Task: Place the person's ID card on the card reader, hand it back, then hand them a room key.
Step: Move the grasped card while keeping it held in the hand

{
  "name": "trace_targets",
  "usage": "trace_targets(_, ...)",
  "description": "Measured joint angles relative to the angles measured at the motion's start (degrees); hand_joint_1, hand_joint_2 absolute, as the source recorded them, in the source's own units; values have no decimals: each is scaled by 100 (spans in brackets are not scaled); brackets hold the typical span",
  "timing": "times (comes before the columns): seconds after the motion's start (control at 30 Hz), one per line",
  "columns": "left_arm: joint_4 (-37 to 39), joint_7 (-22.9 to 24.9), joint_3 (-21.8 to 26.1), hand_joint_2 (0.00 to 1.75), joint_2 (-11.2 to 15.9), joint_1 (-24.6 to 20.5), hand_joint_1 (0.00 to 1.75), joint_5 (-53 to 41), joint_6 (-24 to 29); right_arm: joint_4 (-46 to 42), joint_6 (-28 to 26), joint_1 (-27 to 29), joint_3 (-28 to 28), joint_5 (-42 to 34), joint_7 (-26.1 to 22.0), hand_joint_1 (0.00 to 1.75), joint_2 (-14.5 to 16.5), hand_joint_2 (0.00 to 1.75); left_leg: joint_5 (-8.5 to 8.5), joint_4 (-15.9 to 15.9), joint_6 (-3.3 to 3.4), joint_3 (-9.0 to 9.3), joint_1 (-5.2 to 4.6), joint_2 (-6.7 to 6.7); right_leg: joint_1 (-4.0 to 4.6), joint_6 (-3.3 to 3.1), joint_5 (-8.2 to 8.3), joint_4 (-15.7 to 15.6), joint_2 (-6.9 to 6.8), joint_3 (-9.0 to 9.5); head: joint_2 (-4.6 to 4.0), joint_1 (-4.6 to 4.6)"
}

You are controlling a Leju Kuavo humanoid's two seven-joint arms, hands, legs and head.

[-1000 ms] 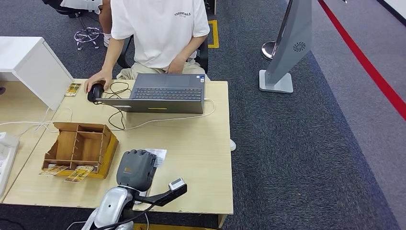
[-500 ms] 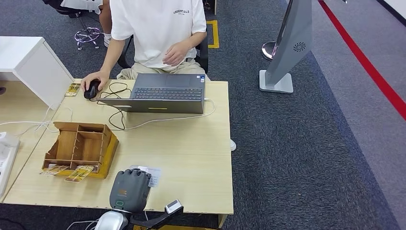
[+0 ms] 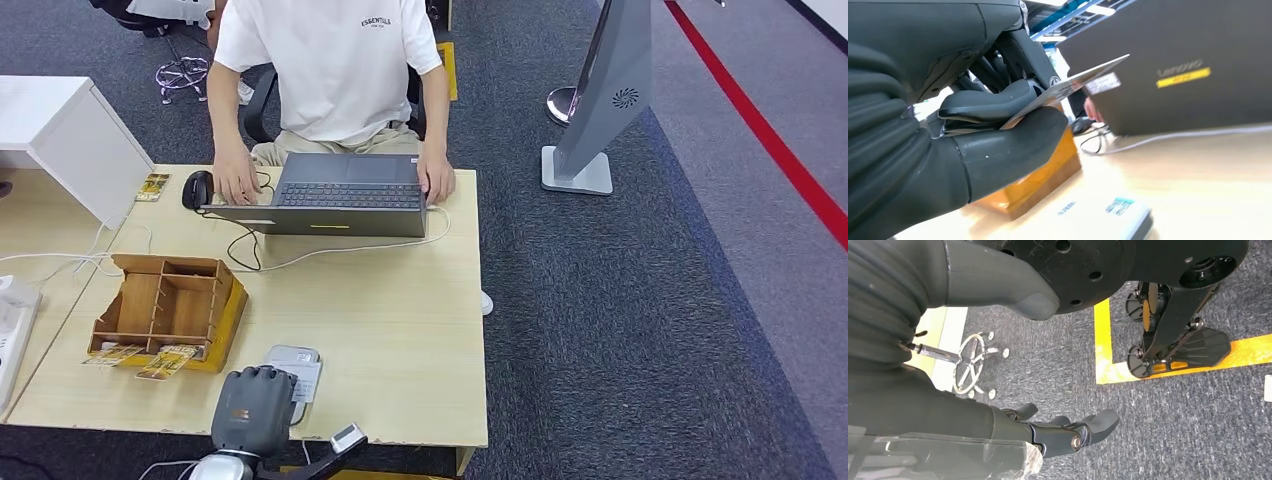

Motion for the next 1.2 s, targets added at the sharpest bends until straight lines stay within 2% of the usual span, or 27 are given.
trace_targets(0.2,20,156,125,175,70,80,175,113,-139,0,0,-1,-1,40,21,0,8,175,0,0,0,-1,0,-3,0,0,-1,0,-2,0,0,0)
trace_targets(0.67,297,123,254,175,36,72,175,279,-422,0,3,-3,-1,128,93,0,12,175,0,0,0,-1,0,-4,0,1,-1,0,-4,0,0,0)
trace_targets(1.2,1022,105,254,175,-69,-143,175,502,-775,1,34,-7,0,239,173,0,13,175,0,0,0,-1,0,-4,0,1,-1,0,-5,0,0,0)
